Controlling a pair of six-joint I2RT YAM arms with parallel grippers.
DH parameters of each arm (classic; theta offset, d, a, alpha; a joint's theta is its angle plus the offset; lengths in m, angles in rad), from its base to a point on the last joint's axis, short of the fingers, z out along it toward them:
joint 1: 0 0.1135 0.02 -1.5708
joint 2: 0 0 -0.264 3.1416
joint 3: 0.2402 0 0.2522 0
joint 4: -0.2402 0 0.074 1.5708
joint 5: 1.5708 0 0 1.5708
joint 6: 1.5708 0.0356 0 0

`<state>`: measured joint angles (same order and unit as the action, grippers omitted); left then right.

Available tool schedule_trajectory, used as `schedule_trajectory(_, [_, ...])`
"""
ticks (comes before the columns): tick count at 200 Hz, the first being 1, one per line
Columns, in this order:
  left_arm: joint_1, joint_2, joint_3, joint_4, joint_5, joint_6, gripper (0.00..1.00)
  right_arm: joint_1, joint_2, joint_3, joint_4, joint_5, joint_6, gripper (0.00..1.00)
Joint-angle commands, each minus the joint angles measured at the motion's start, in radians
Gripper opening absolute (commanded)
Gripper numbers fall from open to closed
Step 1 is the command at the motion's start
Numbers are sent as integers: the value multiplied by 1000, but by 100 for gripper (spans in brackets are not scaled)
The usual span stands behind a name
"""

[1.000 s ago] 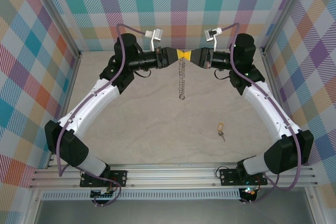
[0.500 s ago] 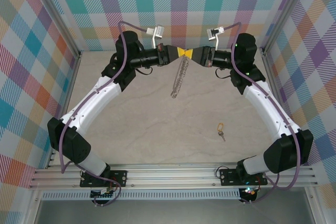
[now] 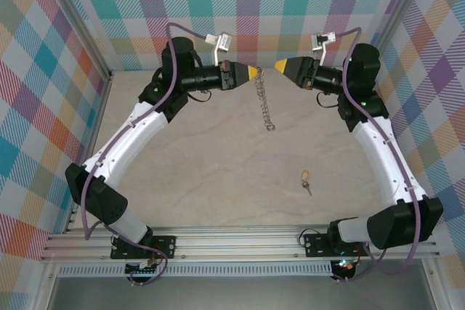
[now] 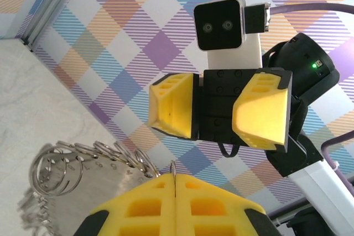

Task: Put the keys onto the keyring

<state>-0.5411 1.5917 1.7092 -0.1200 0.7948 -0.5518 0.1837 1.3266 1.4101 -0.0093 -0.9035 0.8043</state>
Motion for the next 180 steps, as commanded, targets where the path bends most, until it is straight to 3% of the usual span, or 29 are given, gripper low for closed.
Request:
schedule_trajectory(1, [-8,-7,65,-45,24,122,0,3,-19,26,-58,-29,-36,52])
schedule_trajectory(33, [-8,-25,61,-19,-8,198,0,5,-28,25,-42,-54,-21,49])
schedule_trajectory(119, [-9,-71,-4,144,29,359,0,6,-48,11,28,-75,-24,45])
schedule_trajectory(180, [-10,-61,4,165,62,379,0,11,3,53,120,-120,29,42])
